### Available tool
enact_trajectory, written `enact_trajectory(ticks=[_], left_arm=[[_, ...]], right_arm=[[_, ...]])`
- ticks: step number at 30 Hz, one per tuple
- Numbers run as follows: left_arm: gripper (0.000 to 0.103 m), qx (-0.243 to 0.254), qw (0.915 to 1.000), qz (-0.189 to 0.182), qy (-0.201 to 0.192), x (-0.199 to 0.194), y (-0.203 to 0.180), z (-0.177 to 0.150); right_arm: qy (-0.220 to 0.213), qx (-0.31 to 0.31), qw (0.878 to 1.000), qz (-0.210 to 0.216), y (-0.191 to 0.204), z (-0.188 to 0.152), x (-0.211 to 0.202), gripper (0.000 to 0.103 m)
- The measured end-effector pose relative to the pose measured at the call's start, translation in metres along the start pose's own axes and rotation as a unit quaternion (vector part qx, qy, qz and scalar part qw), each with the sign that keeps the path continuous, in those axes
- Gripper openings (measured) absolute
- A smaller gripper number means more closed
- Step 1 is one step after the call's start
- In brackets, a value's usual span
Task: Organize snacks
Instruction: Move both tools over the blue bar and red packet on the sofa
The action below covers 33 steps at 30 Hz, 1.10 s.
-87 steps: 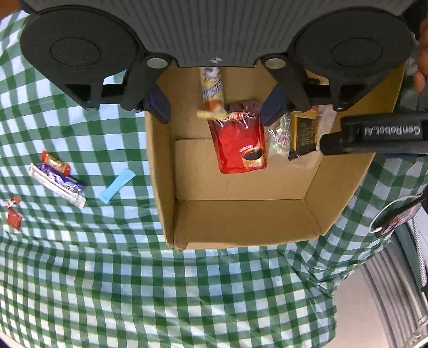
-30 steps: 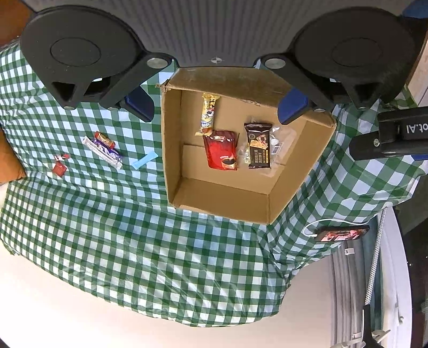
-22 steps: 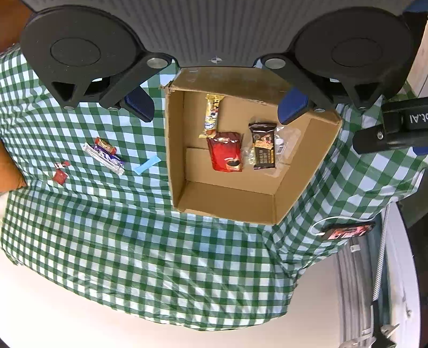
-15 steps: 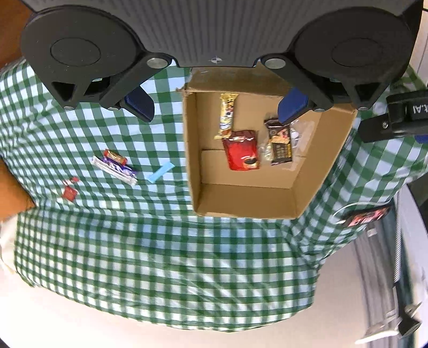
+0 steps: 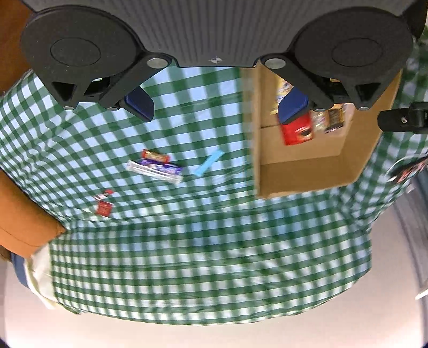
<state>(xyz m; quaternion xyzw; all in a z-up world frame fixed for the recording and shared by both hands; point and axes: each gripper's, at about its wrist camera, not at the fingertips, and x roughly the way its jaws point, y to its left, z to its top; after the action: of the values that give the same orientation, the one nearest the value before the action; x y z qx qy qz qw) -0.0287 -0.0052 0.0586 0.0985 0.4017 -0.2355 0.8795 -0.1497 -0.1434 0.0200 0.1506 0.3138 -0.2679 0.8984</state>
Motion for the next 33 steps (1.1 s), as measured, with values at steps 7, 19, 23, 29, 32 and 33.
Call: enact_trajectory(ticks=[7,19,23,29,32,33], left_arm=[[0.103,0.045,0.9985,-0.014,0.029,0.044,-0.061,0.035],[0.103,0.066,0.9918,-0.045,0.1,0.183,-0.178,0.096],[0.103,0.039,0.9867,-0.051,0.149,0.251,-0.206,0.116],[0.103,0.042,0.9851,-0.032,0.164,0.335,-0.235,0.143],[0.103,0.052,0.9846,-0.011,0.166,0.367,-0.233,0.15],[0.103,0.062,0.9837,-0.004,0.169,0.377,-0.231,0.152]], right_arm=[[-0.003,0.041,0.998,-0.04,-0.065,0.013,0.03,0.1],[-0.02,0.067,0.992,-0.105,-0.193,0.05,0.111,0.102],[-0.033,0.111,0.986,-0.118,-0.246,0.074,0.16,0.102],[-0.043,0.139,0.983,-0.113,-0.316,0.124,0.266,0.102],[-0.046,0.158,0.981,-0.103,-0.339,0.148,0.321,0.102],[-0.044,0.161,0.981,-0.101,-0.346,0.156,0.343,0.102]])
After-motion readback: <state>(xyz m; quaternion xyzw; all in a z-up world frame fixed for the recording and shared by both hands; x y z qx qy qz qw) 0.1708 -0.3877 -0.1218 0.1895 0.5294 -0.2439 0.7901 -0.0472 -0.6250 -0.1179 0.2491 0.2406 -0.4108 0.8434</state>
